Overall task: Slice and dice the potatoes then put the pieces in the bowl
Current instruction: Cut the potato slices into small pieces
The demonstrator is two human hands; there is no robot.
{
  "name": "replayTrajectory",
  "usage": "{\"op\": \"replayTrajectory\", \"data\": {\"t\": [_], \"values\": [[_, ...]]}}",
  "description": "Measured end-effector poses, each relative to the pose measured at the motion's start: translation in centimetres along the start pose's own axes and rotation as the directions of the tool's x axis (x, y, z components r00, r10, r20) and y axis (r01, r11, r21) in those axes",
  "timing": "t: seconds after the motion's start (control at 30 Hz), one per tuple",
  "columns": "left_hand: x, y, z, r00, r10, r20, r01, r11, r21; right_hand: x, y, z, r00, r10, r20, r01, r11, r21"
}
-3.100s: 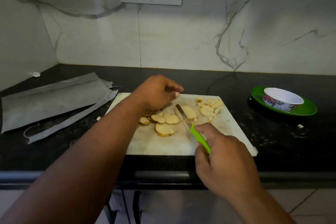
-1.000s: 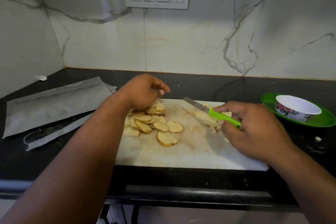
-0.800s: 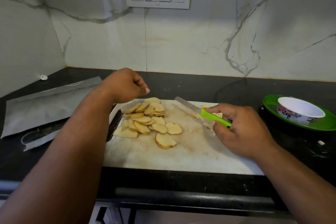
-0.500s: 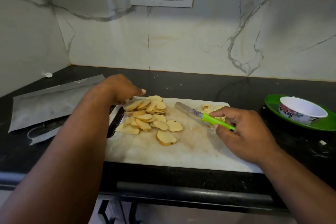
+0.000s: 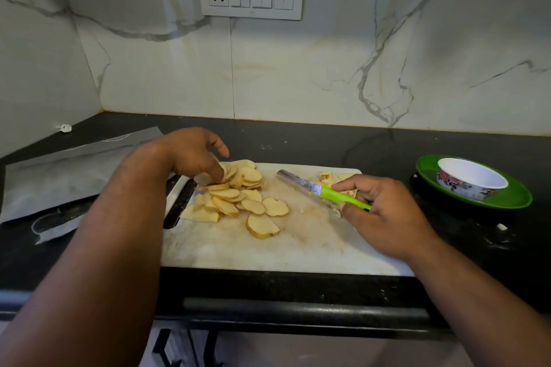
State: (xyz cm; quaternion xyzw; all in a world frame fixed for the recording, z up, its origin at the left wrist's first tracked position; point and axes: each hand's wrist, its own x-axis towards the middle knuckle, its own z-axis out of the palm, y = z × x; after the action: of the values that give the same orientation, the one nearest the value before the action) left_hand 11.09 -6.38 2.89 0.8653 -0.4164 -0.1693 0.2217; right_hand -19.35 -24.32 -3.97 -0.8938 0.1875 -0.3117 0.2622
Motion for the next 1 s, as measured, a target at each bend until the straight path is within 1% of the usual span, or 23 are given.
{"op": "replayTrajectory", "data": {"t": [0.17, 0.3, 0.37, 0.43, 0.5, 0.57, 0.63, 0.7, 0.77, 0.8, 0.83, 0.9, 0.93, 1.0], "values": [[0.0, 0.2, 0.4, 0.997, 0.063, -0.047, -0.067, 0.993, -0.093, 0.0, -0.2, 0.0, 1.000, 0.010, -0.013, -0.010, 1.000, 0.008], [-0.1, -0.1, 1.0, 0.997, 0.080, -0.022, -0.083, 0.965, -0.250, 0.0, -0.1, 0.1, 1.000, 0.017, -0.005, -0.017, 1.000, 0.026], [0.2, -0.5, 1.2, 0.997, 0.066, -0.035, -0.074, 0.942, -0.328, 0.0, -0.1, 0.1, 1.000, 0.016, -0.011, -0.015, 0.999, 0.033], [0.4, -0.7, 1.3, 0.997, 0.022, -0.069, -0.049, 0.909, -0.414, 0.0, -0.3, 0.0, 1.000, 0.014, -0.016, -0.013, 1.000, 0.027], [0.8, -1.0, 1.3, 0.995, -0.005, -0.097, -0.032, 0.924, -0.380, 0.0, -0.4, 0.0, 1.000, 0.011, -0.004, -0.011, 1.000, 0.021], [1.3, -1.5, 1.3, 0.982, -0.039, -0.183, -0.015, 0.958, -0.286, -0.1, -0.4, 0.0, 1.000, 0.010, 0.002, -0.010, 1.000, 0.022], [1.7, -1.6, 1.3, 0.938, -0.046, -0.344, -0.045, 0.967, -0.252, 0.0, -0.4, 0.0, 1.000, 0.008, -0.002, -0.008, 1.000, 0.013], [1.7, -0.9, 1.5, 0.870, -0.009, -0.492, -0.171, 0.932, -0.319, 0.1, -0.4, 0.0, 1.000, 0.010, -0.015, -0.010, 1.000, 0.000], [1.2, 1.0, 2.1, 0.823, 0.088, -0.561, -0.322, 0.886, -0.333, 0.1, -0.4, -0.1, 0.999, 0.029, -0.031, -0.029, 1.000, -0.008], [0.7, 2.3, 2.7, 0.818, 0.163, -0.552, -0.386, 0.867, -0.316, 0.1, -0.3, -0.1, 0.998, 0.045, -0.039, -0.046, 0.999, -0.015], [0.2, 3.7, 3.4, 0.820, 0.251, -0.514, -0.445, 0.845, -0.296, 0.2, -0.4, -0.1, 0.997, 0.061, -0.045, -0.062, 0.998, -0.020], [-0.6, 6.4, 5.4, 0.832, 0.420, -0.362, -0.520, 0.817, -0.249, 0.2, -0.4, -0.1, 0.993, 0.094, -0.069, -0.096, 0.995, -0.028], [-0.9, 7.4, 6.4, 0.839, 0.470, -0.273, -0.529, 0.823, -0.208, 0.3, -0.3, -0.1, 0.990, 0.114, -0.081, -0.117, 0.992, -0.039], [-0.7, 8.2, 7.9, 0.850, 0.507, -0.145, -0.521, 0.851, -0.074, 0.4, -0.3, -0.2, 0.984, 0.146, -0.100, -0.152, 0.986, -0.061]]}}
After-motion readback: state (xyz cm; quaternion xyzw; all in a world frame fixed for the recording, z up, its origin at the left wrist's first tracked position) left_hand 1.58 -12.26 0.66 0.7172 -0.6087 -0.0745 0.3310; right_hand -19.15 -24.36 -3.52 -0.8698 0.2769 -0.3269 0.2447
